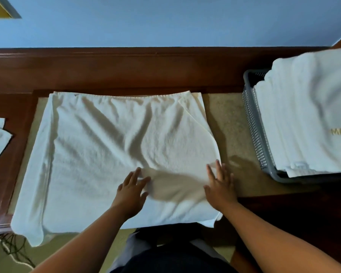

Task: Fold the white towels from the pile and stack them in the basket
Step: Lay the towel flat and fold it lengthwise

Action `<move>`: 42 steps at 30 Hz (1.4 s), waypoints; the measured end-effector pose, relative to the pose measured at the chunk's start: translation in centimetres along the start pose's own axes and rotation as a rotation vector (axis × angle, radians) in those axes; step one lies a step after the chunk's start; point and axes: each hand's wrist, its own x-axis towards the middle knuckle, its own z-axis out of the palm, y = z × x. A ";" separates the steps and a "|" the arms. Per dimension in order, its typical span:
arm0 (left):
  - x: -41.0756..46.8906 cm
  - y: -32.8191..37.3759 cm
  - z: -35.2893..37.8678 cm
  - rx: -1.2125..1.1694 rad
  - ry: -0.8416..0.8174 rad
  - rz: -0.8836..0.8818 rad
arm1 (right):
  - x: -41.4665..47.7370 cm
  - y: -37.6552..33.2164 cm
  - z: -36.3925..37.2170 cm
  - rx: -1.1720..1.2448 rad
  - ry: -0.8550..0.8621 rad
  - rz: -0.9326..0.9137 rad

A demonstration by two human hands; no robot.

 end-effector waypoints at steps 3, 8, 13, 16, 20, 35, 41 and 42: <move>1.0 3.0 0.6 0.025 0.011 0.030 | 0.7 0.1 -0.1 -0.071 0.007 -0.215; 2.3 5.3 1.4 0.140 -0.028 0.065 | 3.6 0.8 -1.7 -0.009 -0.114 -0.233; 5.8 5.5 -1.2 0.174 -0.027 0.102 | 8.5 1.0 -4.2 -0.007 -0.127 -0.204; 9.3 5.2 -3.5 0.175 -0.012 0.097 | 12.4 0.4 -6.0 -0.021 -0.108 -0.203; 14.8 5.2 -6.2 0.183 0.025 0.139 | 18.9 -1.0 -8.8 0.012 -0.076 -0.156; 19.9 7.4 -8.8 0.168 0.030 0.137 | 20.8 -1.7 -11.1 0.458 0.126 0.144; 11.2 9.3 -3.8 0.165 -0.057 0.155 | 8.1 2.0 -5.8 0.600 -0.020 0.253; 9.7 9.7 -2.7 0.156 -0.068 0.151 | 6.0 2.8 -4.9 0.573 -0.048 0.236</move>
